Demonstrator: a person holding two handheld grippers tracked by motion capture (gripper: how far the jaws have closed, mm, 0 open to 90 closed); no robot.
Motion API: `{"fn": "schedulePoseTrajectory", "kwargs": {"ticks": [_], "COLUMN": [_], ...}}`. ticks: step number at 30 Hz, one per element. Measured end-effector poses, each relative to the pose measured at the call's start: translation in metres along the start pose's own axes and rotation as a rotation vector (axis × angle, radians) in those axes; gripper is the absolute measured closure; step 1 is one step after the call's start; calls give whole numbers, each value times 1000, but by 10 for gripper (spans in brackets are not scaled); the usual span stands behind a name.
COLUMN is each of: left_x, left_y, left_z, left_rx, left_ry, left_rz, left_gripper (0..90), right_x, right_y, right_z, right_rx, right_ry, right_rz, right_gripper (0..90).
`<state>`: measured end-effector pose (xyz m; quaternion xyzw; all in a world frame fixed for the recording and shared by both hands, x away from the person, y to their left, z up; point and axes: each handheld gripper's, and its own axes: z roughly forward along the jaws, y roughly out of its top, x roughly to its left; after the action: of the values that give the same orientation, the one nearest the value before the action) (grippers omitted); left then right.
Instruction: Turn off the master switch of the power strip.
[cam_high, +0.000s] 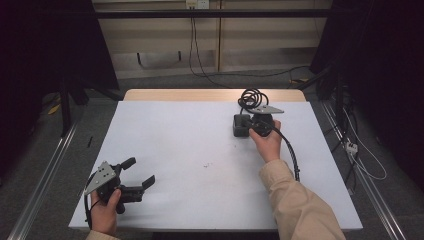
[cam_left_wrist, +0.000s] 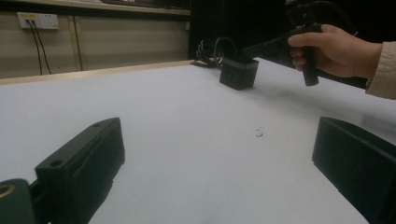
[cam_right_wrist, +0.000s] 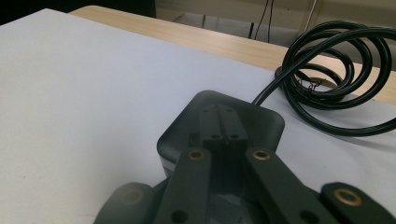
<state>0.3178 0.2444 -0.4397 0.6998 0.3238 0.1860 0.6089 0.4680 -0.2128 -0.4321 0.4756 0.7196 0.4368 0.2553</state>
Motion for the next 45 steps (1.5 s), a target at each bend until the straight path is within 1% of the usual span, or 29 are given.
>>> {"fn": "schedulePoseTrajectory", "kwargs": {"ticks": [2, 6, 9, 18, 24, 26, 29, 32, 34, 38, 41, 43, 45], "left_x": [0, 1, 1, 4, 3, 3, 4, 3, 3, 4, 4, 3, 3], "left_y": [0, 0, 0, -1, -1, -1, -1, 0, 0, 0, 0, 0, 0], "left_z": [0, -1, -1, -2, 2, 2, 2, 3, 4, 5, 6, 6, 7], "left_rx": [1, 0, 3, -3, 2, -1, -4, -2, 2, -2, -1, 0, -2], "left_ry": [1, -1, -1, 10, 1, 4, 12, 6, 2, 6, 3, 1, 3], "left_rz": [0, 2, 5, -8, 0, -3, -8, -3, 4, -1, 0, -4, -3], "left_gripper": [22, 22, 22, 22, 22, 22, 22, 22, 22, 22, 22, 22, 22], "right_x": [1, 0, 0, -1, 0, -1, -3, -6, -7, -5, -3, -2, -3], "right_y": [0, 0, 0, 0, 0, 2, 3, 2, 2, 7, 9, 9, 9], "right_z": [0, 0, 0, 0, -1, -2, -4, -6, -8, -11, -13, -14, -15], "right_rx": [1, -1, -2, -2, -4, -19, -2, 6, -4, -30, -29, -26, -30], "right_ry": [-4, 3, 2, 5, -1, -5, -7, -10, -4, 7, 14, 18, 20], "right_rz": [-7, 7, 8, 6, 12, 28, 35, 35, 38, 60, 53, 62, 67], "right_gripper": [900, 900, 900, 900, 900, 900, 900, 900, 900, 900, 900, 900, 852]}}
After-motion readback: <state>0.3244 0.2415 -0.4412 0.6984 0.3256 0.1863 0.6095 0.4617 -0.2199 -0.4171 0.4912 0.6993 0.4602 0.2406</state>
